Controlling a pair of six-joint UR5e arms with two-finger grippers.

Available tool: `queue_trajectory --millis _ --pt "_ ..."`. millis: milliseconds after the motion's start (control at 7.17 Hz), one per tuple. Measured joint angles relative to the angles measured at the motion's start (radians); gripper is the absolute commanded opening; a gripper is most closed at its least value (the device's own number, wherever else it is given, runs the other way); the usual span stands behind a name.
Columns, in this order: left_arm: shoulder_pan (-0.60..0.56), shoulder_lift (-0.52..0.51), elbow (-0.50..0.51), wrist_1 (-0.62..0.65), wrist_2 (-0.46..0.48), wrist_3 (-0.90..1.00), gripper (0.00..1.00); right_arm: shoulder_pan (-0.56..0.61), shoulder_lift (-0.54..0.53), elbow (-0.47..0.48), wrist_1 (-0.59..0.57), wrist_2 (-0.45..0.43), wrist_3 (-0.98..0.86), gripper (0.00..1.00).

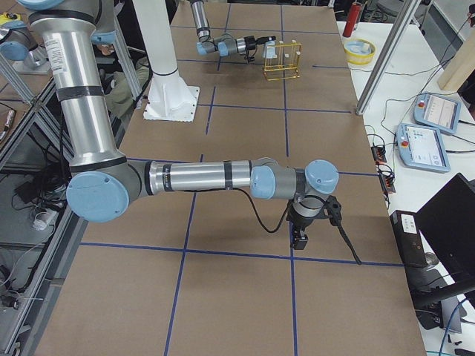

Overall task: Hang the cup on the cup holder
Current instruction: 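Hook the cup onto a white-tipped peg of the gold rack, then open the left gripper and release the cup on the peg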

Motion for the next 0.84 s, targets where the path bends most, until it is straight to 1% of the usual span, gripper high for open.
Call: queue_trajectory --millis 419,558,837 --pt "-0.002 0.013 -0.044 -0.006 -0.001 0.0 1.0 0.0 0.0 0.0 0.0 0.0 0.0 1.0" --pt "-0.002 0.032 -0.076 -0.014 -0.002 0.001 1.0 0.0 0.0 0.0 0.0 0.0 0.0 1.0" --pt "-0.002 0.113 -0.167 -0.023 -0.002 0.0 1.0 0.0 0.0 0.0 0.0 0.0 0.0 1.0"
